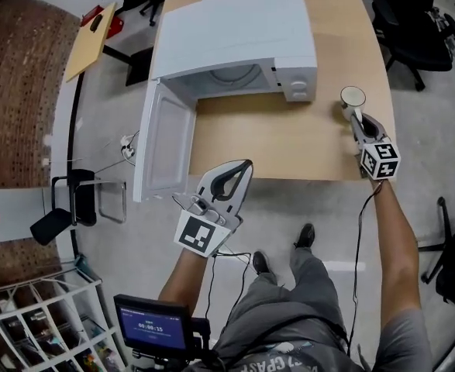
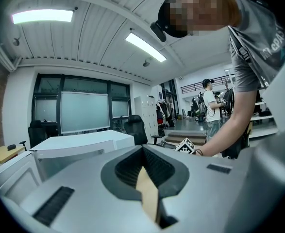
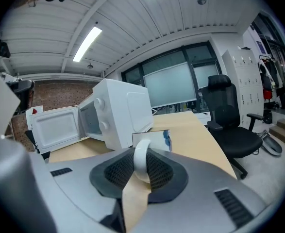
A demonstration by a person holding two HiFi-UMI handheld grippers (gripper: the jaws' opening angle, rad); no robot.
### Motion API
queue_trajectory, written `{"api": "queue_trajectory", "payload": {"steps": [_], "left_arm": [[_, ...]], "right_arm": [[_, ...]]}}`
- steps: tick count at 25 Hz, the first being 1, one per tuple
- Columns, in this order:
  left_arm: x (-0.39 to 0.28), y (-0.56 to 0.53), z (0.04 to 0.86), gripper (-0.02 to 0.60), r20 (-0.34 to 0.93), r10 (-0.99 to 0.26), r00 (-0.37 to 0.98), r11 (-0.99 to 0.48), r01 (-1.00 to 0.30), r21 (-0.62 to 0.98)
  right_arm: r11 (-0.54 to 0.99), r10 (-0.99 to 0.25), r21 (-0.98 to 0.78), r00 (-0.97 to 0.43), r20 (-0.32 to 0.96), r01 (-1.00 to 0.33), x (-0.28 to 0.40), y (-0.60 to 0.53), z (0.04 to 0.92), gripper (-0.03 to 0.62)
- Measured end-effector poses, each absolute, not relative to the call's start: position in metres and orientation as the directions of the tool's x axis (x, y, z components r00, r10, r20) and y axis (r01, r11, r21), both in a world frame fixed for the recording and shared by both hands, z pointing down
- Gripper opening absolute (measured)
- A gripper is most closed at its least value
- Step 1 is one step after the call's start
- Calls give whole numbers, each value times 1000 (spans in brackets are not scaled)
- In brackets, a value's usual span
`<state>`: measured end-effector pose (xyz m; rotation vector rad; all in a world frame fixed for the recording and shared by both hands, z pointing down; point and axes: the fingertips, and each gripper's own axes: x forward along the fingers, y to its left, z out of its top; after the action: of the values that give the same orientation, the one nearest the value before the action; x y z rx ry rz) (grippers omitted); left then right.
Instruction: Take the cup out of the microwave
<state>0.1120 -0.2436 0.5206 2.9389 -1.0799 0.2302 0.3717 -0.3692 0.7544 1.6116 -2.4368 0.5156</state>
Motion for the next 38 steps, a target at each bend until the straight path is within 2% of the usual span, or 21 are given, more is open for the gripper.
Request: {"api": "queue_trajectory", "payload": {"steps": [13, 31, 38], "left_arm": [[105, -242, 537, 26, 145, -647, 748, -758, -653, -11], [92, -225, 530, 26, 130, -645, 753, -760, -649, -7], [80, -214, 514, 26, 106, -646, 756, -761, -648, -14]], "right_arm": [[331, -888, -185, -371, 272, -925, 366, -357, 768, 74], [315, -853, -187, -364, 374, -931, 360, -346, 784, 75], [308, -814, -185, -359, 457, -933, 352, -342, 782, 75]]}}
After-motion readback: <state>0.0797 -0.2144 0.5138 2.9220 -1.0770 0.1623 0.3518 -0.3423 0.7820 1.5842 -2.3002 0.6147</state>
